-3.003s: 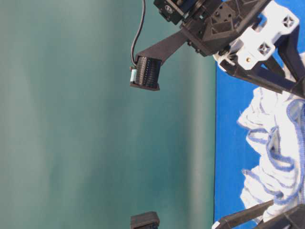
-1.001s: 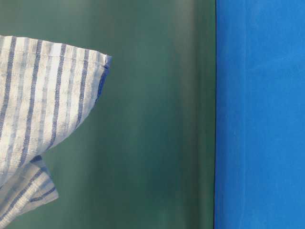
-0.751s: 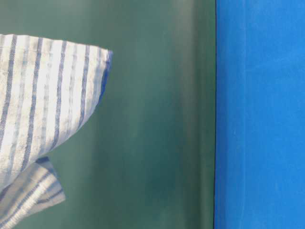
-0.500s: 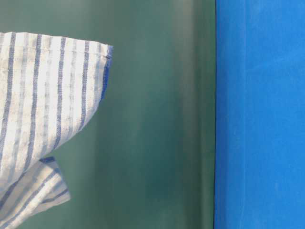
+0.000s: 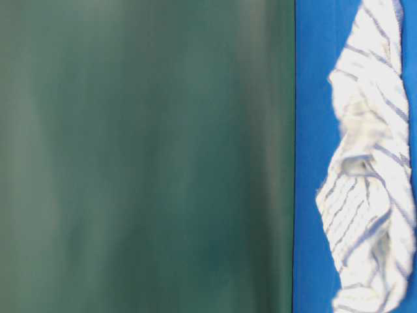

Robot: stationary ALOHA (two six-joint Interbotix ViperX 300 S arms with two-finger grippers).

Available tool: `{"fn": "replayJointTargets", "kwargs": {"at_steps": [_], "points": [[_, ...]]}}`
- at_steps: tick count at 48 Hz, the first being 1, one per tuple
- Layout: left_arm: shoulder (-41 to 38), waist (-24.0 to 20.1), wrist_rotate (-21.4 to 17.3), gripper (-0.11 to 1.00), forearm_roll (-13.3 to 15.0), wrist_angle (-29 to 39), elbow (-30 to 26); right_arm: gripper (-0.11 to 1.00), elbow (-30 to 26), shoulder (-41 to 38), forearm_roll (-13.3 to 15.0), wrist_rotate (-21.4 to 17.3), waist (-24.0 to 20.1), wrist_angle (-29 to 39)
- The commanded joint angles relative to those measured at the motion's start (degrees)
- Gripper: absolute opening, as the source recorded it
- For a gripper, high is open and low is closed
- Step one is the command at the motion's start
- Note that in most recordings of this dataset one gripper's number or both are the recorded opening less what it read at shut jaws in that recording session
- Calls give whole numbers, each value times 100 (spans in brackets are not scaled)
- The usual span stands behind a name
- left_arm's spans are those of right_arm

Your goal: Lift the towel with both arms.

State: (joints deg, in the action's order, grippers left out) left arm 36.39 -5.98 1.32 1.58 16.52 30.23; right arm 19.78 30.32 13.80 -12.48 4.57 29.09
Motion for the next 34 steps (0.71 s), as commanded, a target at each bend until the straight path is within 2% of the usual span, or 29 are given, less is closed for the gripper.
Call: {"fn": "replayJointTargets", "kwargs": {"at_steps": [1,10,20,34], "points": [[0,9,-9,92,0,-53,35,63,88,35,0,-18,-9,-53],[-105,9,-9,92,0,-281,519,63,668,-70,-26,-141,-70,-413],[-431,9,-26,92,-26,-1107,1274,63,1345,-413,-35,-255,-193,-1081],[-1195,-18,-396,92,-26,-1925,1978,63,2083,-1257,-35,-255,-211,-2373]]}}
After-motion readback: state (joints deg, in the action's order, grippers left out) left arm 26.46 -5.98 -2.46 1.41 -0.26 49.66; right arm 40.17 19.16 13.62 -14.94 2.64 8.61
